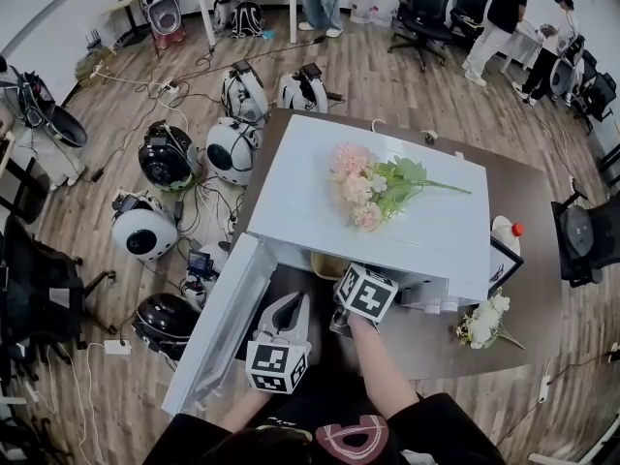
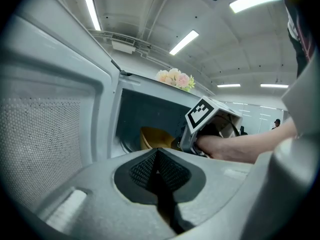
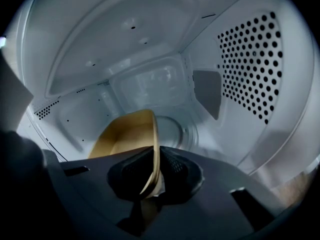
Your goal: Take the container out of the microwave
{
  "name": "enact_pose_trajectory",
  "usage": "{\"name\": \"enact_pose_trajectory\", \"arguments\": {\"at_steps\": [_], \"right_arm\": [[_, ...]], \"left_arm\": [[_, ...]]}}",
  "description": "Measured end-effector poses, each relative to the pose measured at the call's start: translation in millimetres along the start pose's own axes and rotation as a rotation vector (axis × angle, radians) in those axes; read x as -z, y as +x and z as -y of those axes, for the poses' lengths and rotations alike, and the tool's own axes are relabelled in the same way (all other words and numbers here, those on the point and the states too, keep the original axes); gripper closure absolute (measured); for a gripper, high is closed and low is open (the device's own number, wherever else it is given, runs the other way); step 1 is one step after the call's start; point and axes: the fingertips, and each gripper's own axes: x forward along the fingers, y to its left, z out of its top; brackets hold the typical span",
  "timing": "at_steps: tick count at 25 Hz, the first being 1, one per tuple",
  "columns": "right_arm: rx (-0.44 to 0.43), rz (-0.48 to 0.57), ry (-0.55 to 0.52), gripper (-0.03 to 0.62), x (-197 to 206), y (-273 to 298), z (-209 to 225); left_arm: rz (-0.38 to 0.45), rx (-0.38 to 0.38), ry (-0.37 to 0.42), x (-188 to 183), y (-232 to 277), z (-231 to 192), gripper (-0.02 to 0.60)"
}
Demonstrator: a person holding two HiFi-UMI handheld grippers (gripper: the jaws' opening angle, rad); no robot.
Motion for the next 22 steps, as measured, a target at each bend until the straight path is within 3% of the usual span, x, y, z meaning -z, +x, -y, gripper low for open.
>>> {"name": "enact_pose_trajectory", "arguments": {"at_steps": [22], "right_arm": [[-0.068, 0.002, 0.025, 0.565, -2.9, -37.4, -2.0]], "left_arm": [[0.010, -0.026, -0.002, 1.4, -14.6, -3.5, 0.572]]}}
